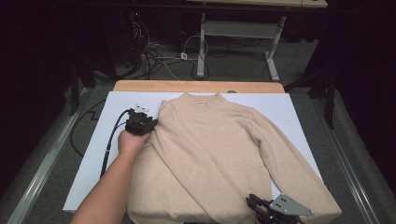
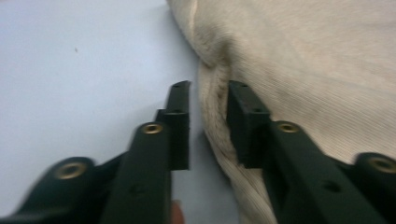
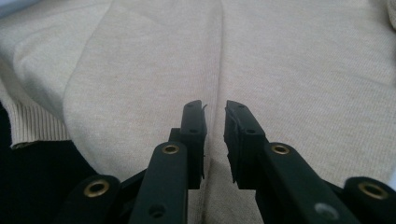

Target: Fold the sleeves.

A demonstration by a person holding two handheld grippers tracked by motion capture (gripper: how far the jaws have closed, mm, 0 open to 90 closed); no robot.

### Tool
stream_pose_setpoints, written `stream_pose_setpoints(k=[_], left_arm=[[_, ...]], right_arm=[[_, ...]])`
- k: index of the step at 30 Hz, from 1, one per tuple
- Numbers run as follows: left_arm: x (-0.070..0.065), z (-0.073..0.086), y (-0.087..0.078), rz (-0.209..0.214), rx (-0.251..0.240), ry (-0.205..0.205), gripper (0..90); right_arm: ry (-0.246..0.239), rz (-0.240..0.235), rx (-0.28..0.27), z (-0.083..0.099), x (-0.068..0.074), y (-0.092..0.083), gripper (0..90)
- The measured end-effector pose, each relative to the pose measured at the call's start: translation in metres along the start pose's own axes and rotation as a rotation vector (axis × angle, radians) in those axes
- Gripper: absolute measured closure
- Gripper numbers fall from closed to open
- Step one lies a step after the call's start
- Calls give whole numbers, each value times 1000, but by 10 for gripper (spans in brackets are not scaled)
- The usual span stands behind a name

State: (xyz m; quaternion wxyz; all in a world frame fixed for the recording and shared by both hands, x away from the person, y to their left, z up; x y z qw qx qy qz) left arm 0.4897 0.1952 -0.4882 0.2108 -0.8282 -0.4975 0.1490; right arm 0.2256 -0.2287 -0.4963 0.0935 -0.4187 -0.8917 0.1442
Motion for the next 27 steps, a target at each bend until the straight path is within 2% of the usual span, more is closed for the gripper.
stream_pose_setpoints(k=[2,3,4,6,7,8,9,10,11,13,14,15,16,17,19,21,23,24,25,26,27], left_arm=[[-3,1,-13,-2,-36,21,586],[-4,3,-22,4,-56,24,582],[-4,3,-22,4,-56,24,583],[-14,10,-36,62,-70,33,587],[-25,20,-39,87,-37,60,594],[-25,20,-39,87,-37,60,593],[-27,26,-38,81,1,73,594],[-26,37,-35,79,31,97,647],[-24,37,-36,82,24,79,739],[-21,37,-38,50,12,90,819],[-16,37,-40,42,3,72,824],[-16,37,-40,42,3,72,825],[-3,38,-46,17,-23,26,826],[2,40,-48,17,-18,17,831],[5,42,-50,21,-15,27,830],[1,42,-51,29,-23,64,826],[-1,43,-50,26,-13,70,772],[1,43,-50,29,-20,49,710],[1,43,-50,29,-20,49,651],[5,43,-52,60,-44,-1,604],[8,44,-54,75,-58,-25,565]], right_arm=[[-4,-5,2,0,1,1,779],[-7,-7,3,0,1,1,779],[-9,-10,5,1,2,2,779],[-15,-17,7,0,3,4,779],[-16,-19,5,0,3,4,779],[-16,-19,5,0,3,4,779],[-23,-25,6,-1,5,5,779],[-26,-27,6,-1,5,6,779],[-26,-30,5,-2,6,7,779],[-20,-39,-2,-3,8,8,778],[-14,-44,-6,-5,9,9,767],[-14,-44,-6,-5,9,9,767],[-2,-58,-17,-9,12,11,754],[-2,-68,-20,-14,15,13,754],[-28,-83,-25,-25,20,19,730],[-31,-95,-28,-37,23,29,718],[-59,-101,-37,-52,25,44,700],[-70,-101,-41,-59,26,53,693],[-69,-107,-46,-65,27,64,680],[-63,-111,-52,-72,28,77,664],[-65,-112,-58,-78,28,90,657]])
Point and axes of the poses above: each handheld gripper's, and its own axes: y roughly forward along the jaws, z roughly out of its underside, x roughly to its left, the point moved 3 cm from there along y, roughly forward along the jaws, and after that the axes turned 12 degrees about -x, right-handed, at the moved point
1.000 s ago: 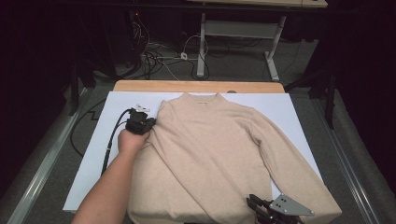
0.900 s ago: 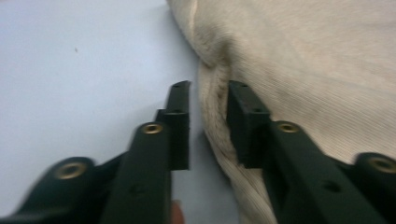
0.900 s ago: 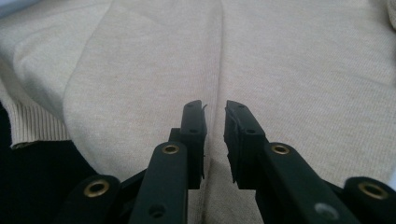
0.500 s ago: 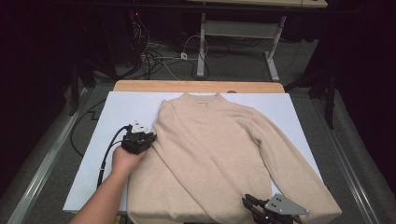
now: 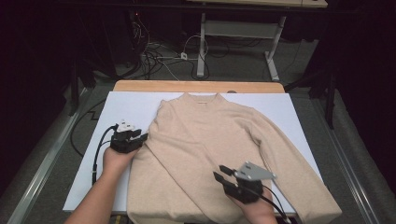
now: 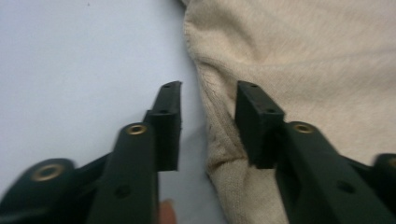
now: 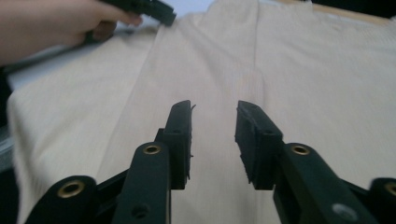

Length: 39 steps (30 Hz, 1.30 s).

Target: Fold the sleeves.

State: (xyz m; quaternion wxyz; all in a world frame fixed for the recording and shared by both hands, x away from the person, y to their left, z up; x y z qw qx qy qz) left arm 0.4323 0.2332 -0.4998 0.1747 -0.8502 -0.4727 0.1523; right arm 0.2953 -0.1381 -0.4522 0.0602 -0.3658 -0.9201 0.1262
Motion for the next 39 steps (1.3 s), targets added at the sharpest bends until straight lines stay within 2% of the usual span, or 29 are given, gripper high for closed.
stream_pose_setpoints(k=[1,3,4,8,11,14,20,23,27,29,30,31,32,34,35,36,38,39], left_arm=[[0,0,0,0,0,0,541],[3,1,-3,14,-38,-40,526],[4,3,-4,14,-48,-46,516],[-2,3,2,-23,7,7,516],[-2,3,3,-26,17,11,517],[-3,4,3,-19,18,17,553],[-1,4,4,-5,34,-3,584],[-2,4,5,-2,43,1,629],[-2,4,5,-3,45,12,699],[-2,4,5,3,50,14,728],[-3,4,5,10,50,13,736],[-3,4,5,12,53,17,763],[-3,4,5,12,54,22,784],[-3,4,6,20,61,19,799],[-3,4,6,26,62,12,811],[-3,4,6,30,62,11,816],[-3,4,6,31,61,20,832],[-4,4,5,31,60,25,836]], right_arm=[[0,0,0,0,0,0,657],[10,-7,-1,-9,-4,31,644],[17,-2,10,-16,-9,63,635],[15,19,37,-28,-24,127,634],[20,58,66,-34,-36,170,632],[58,82,86,-39,-49,207,633],[75,113,114,-53,-64,269,623],[77,107,115,-61,-66,294,589],[69,130,149,-65,-71,326,517],[79,120,184,-62,-73,337,500],[83,114,219,-58,-73,344,505],[71,114,245,-55,-73,349,511],[61,119,257,-54,-73,352,535],[57,109,248,-56,-73,354,680],[41,89,251,-57,-72,356,785],[28,86,250,-58,-71,357,839],[-16,93,238,-62,-71,361,857],[-18,101,229,-64,-71,362,859]])
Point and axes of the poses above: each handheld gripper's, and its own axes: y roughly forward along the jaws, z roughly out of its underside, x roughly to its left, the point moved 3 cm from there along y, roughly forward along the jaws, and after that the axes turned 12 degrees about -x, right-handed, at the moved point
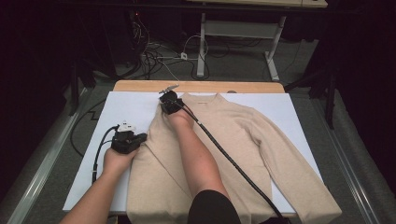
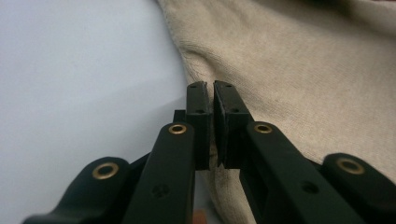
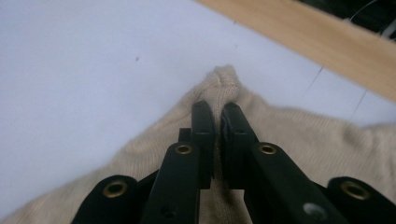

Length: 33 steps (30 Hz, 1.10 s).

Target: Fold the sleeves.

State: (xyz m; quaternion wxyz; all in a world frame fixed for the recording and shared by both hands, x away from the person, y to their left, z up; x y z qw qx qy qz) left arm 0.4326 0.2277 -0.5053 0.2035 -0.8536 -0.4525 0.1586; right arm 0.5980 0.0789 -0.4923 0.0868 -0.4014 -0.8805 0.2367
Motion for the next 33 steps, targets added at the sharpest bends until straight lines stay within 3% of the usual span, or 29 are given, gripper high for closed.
stream_pose_setpoints(k=[3,5,6,8,10,15,20,28,33], left_arm=[[-1,-1,-1,0,-7,11,836],[2,-1,-7,-4,-31,-51,820],[3,-1,-10,3,-44,-86,766],[2,2,-25,8,-87,-145,577],[-4,7,-42,-10,-120,-130,501],[-22,22,-68,-28,-110,-78,306],[-35,36,-85,-32,-86,-86,131],[-39,45,-94,-52,-87,-56,0],[-37,50,-90,-44,-101,-47,0]], right_arm=[[6,12,-5,-6,-4,6,858],[-3,11,-2,-6,-6,10,850],[-3,10,3,-5,-6,10,835],[4,1,9,-3,-5,9,719],[30,2,-16,-4,-5,-1,633],[28,-12,-56,-3,-2,-29,494],[17,-16,-80,10,2,-61,365],[51,-15,-113,40,1,-106,170],[70,0,-137,65,1,-141,55]])
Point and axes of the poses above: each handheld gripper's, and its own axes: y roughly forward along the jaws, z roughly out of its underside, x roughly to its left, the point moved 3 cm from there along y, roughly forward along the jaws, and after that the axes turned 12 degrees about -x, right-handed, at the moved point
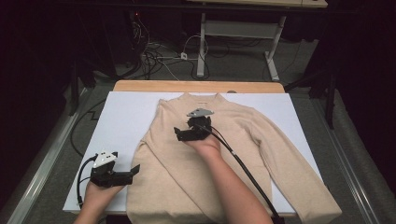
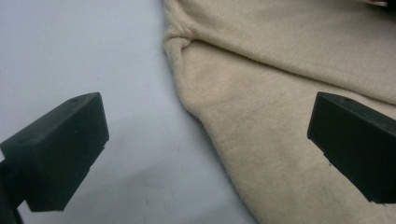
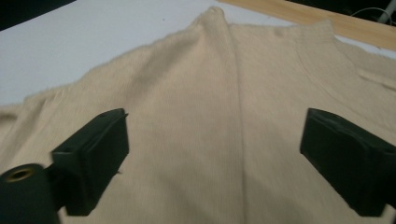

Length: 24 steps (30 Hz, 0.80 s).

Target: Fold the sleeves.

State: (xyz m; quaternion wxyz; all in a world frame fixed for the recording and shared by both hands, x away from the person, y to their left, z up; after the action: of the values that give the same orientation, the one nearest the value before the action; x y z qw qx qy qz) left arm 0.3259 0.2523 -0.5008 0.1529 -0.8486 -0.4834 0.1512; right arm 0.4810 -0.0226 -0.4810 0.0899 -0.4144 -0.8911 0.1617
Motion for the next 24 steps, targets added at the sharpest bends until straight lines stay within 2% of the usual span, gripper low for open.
stream_pose_setpoints(k=[2,7,11,16,18,19,21,24], left_arm=[[-1,-3,-3,3,-27,8,0],[-3,-4,-5,-9,-54,15,0],[-8,-4,-3,-13,-72,6,0],[-18,-2,5,-7,-30,79,0],[-18,-5,4,15,-71,51,0],[-18,-6,3,18,-78,52,0],[-19,-6,4,7,-71,79,0],[-19,-6,5,-16,-60,92,0]], right_arm=[[-1,3,6,8,-1,-14,0],[-20,24,-11,28,-4,-59,0],[-6,28,-43,35,-5,-90,0],[18,20,-85,43,-7,-130,0],[20,22,-89,46,-8,-143,0],[15,29,-92,48,-9,-152,0],[6,41,-105,52,-11,-165,0],[18,48,-124,57,-15,-183,0]])
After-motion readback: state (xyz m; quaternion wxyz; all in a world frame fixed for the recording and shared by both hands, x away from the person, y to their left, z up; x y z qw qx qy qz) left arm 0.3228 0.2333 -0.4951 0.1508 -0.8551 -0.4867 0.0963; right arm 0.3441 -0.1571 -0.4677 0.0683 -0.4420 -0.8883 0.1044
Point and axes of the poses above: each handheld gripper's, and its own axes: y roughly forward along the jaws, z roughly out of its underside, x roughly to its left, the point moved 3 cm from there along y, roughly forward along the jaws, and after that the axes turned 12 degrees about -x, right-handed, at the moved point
